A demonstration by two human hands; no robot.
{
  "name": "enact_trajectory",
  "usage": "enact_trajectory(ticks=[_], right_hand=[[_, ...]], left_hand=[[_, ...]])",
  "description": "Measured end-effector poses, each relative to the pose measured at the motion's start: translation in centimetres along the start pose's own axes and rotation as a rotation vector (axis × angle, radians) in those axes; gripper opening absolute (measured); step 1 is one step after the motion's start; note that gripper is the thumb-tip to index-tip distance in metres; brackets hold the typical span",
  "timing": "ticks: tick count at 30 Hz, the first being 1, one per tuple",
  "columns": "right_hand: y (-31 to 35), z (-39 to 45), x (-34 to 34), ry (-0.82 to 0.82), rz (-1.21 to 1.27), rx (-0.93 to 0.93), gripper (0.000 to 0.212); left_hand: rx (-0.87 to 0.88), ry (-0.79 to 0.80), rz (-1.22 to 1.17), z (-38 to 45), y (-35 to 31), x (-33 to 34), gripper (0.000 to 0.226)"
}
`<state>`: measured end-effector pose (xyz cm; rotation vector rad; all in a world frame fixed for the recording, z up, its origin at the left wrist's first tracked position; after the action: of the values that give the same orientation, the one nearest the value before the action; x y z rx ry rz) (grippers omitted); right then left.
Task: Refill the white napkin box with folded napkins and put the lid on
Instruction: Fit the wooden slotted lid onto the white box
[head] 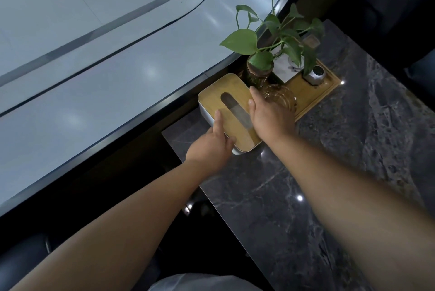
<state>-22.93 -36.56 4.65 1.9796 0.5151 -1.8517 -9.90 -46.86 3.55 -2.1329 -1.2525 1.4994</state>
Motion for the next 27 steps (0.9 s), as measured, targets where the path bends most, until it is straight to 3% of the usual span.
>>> enact_trajectory(ticks=[19,27], right_hand=[[-0.2,0.1,0.2,-0.023,0.004,0.014,0.044],[-0.9,-2.1,-2.4,-0.147,0.041,-0.005,0.038]], left_hand=[[0.053,0.054,0.067,1.0,0.1,-1.1,0.080],[0.035,-0.035,0.285,-0.3,-0.3,-2.9,0.075]])
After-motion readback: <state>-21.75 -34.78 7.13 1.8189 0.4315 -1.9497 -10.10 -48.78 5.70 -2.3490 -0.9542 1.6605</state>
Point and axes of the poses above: each hand's wrist, its own z-axis towards the middle knuckle, its own x-axis out of the palm, y = z × x, the point moved 4 cm from there along z, towards the middle knuckle, and after that the axes turned 6 degrees about -z, right-handed, at the moved point
